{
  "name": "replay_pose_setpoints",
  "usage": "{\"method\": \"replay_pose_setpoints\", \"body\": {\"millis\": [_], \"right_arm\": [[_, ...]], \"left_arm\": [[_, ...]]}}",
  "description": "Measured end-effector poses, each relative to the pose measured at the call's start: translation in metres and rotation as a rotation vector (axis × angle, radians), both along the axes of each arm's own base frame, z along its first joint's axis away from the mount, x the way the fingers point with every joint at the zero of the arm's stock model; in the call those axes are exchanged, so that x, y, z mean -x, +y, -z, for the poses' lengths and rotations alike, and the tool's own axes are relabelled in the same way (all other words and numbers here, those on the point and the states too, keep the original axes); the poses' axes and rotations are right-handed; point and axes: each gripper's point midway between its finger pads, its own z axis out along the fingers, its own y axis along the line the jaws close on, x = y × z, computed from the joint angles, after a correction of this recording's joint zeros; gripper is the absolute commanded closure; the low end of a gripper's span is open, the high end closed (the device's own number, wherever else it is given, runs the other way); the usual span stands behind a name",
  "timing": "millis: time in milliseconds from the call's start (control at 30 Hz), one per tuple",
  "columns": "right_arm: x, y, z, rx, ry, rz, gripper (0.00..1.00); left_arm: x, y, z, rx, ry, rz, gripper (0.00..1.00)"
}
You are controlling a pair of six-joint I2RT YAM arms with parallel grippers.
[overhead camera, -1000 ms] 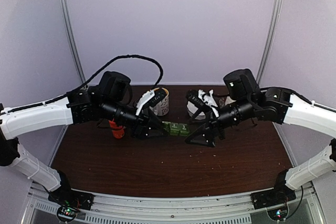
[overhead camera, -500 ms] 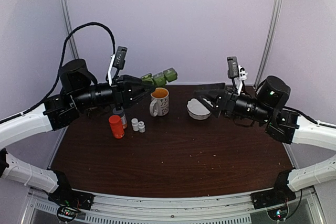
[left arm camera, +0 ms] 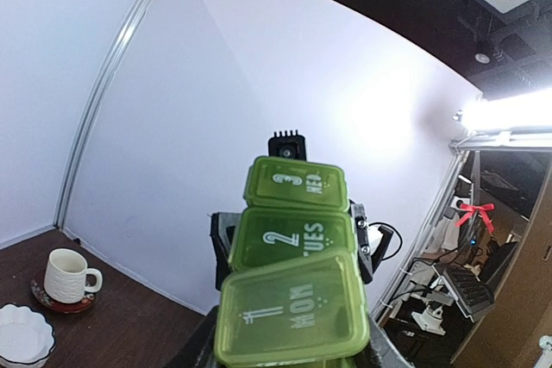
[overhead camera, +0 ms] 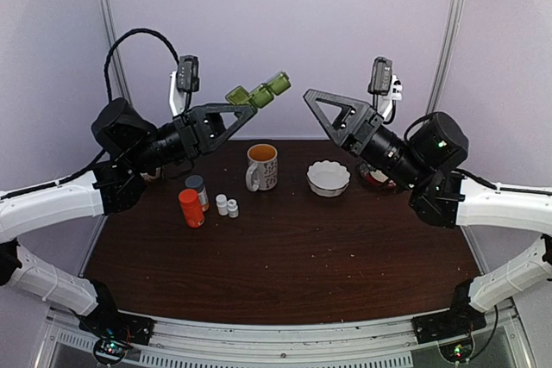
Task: Sort the pills into containers
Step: Pass from the left arm to the right
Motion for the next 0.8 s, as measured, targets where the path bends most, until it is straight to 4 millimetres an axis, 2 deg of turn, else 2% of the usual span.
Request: {"method": "replay_pose_setpoints", "body": {"millis": [133,300,500,700,800], "right_arm": [[-0.004,0.007,-0.012,-0.026,-0.015,0.008,0.3],[-0.009,0.019,-0.02,-0.041,-0.024,0.001,0.31],[-0.011,0.032,-0.018,-0.035,-0.024,-0.012,0.36],[-0.009,0.038,-0.019,-0.036,-0.03,-0.026,0.36],[-0.008,0.041,-0.017,-0.035,-0.032,-0.03,0.48]], "left_arm": [[0.001,0.0,0.0,0.019,0.018,0.017,0.66],[0.003,0.002,-0.002,0.04,0.022,0.028,0.67],[0.003,0.002,-0.003,0.047,0.027,0.029,0.67],[0.001,0.002,0.003,0.041,0.039,0.028,0.67],[0.001,0.002,0.006,0.036,0.045,0.028,0.67]]}}
